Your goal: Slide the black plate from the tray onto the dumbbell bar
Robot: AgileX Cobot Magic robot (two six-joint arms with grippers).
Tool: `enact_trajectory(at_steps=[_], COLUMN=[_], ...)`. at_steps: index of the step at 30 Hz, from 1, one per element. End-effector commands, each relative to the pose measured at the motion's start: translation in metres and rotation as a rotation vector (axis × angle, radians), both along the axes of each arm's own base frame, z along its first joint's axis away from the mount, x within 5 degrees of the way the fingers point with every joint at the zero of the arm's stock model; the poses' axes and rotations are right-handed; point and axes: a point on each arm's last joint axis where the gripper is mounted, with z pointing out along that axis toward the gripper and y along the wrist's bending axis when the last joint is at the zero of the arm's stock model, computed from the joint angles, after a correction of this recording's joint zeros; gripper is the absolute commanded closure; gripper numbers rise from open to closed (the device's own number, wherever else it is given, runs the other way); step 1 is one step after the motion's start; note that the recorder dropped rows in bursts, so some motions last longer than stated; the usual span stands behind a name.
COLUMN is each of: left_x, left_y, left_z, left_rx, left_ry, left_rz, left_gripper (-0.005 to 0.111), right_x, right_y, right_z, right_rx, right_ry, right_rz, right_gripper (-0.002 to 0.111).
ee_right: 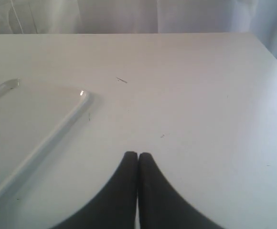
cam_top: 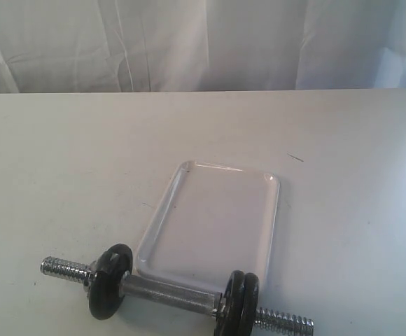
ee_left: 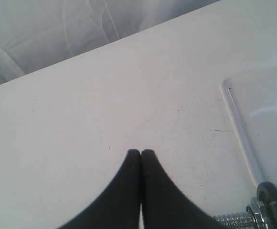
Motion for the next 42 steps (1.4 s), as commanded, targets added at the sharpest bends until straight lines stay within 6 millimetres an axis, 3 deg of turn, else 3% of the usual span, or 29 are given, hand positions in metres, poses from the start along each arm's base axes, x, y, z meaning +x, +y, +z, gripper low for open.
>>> enact_trajectory(at_steps=[1, 18, 24, 29, 30, 34, 42], left_x=[-0.001, -0.001, -0.004, -0.021, -0.028, -0.046, -0.059], left_y=[0.001, 0.001, 0.001, 0.001, 0.002, 0.005, 0.007], left_z=[0.000, 0.000, -0.020, -0.064, -0.089, -0.148, -0.193], left_rx=[-0.008, -0.009, 0.012, -0.130, -0.179, -0.275, -0.286], left_ry=[-0.004, -0.008, -0.051, -0.090, -0.067, 0.057, 0.090], left_rz=[0.007, 0.007, -0.027, -0.055, -0.046, -0.018, -0.048], left_gripper=[0.107, 0.107, 0.107, 0.107, 0.107, 0.107, 0.107], right_x=[0.002, 0.002, 0.002, 0.002, 0.002, 0.002, 0.002], right_y=[0.000, 0.000, 0.000, 0.000, 0.000, 0.000, 0.000], right_z=[-0.008, -0.006, -0.006, -0.006, -0.006, -0.006, -0.006], right_rx=[-0.006, 0.000, 0.000, 0.000, 0.000, 0.000, 0.000], right_ry=[-0.018, -0.041, -0.041, -0.041, -0.041, -0.041, -0.041], right_rz=[-0.004, -0.004, -0.004, -0.004, -0.004, -0.004, -0.004], right_gripper=[0.108, 0.108, 0.108, 0.108, 0.108, 0.108, 0.108])
